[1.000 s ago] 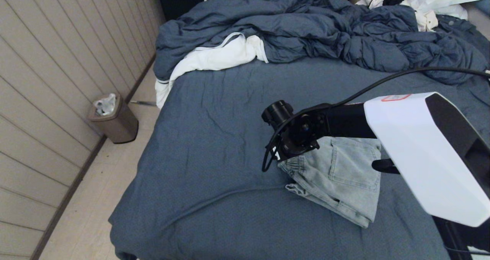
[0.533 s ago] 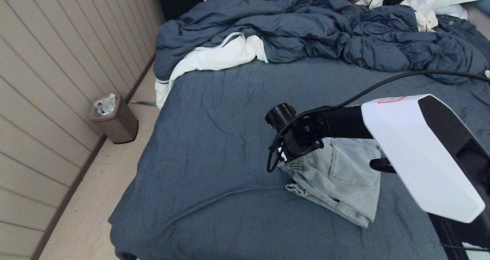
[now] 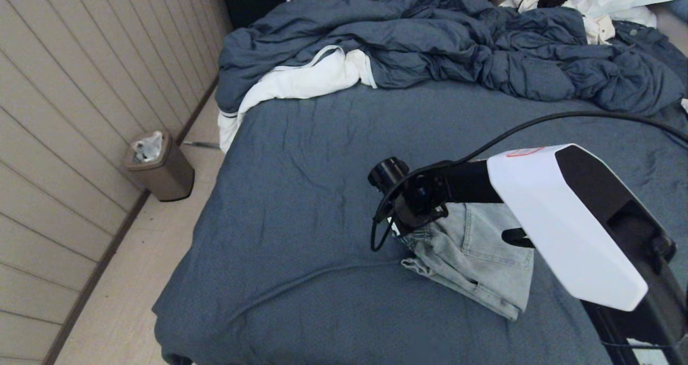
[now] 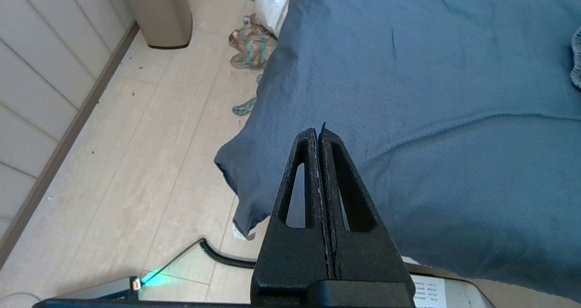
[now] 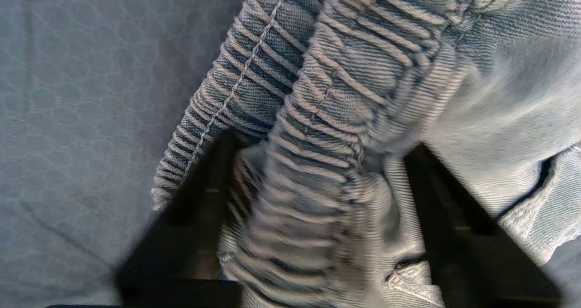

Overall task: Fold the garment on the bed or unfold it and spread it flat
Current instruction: Unford the blue shorts

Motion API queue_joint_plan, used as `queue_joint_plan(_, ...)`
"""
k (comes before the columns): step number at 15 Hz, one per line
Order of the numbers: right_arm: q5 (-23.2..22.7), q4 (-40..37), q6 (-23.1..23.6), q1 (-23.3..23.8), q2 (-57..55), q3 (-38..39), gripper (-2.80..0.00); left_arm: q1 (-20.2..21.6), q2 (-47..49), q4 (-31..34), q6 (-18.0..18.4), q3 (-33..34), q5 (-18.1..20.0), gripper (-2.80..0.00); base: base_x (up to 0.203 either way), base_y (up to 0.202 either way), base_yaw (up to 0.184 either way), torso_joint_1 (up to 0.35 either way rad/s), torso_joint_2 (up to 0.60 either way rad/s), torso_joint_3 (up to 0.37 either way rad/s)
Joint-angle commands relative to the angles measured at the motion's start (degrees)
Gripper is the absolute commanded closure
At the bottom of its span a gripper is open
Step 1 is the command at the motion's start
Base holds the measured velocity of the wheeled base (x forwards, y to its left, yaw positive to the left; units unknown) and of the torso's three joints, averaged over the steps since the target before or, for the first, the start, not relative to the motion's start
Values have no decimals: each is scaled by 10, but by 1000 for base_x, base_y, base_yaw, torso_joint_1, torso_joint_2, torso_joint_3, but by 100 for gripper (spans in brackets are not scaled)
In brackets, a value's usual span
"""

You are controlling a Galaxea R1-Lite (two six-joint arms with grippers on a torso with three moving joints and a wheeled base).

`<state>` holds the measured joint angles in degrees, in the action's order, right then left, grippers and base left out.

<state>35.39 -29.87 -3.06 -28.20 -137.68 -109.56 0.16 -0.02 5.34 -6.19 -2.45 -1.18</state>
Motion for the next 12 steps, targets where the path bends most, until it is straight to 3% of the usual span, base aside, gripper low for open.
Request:
queue_joint_plan(1,3,-2,0,0,-1,0,0,0,0,0,0,0,0,0,0,0,0,0,0,0)
queue_joint_plan(7,4,-2,-9,5,32,12,0,0,0,2,0,-1,0,0,0,0,0,0,0,0)
queue_joint_plan(12,8,-1,-16,58,156,76,0,0,0,2,0,-1,0,0,0,0,0,0,0,0)
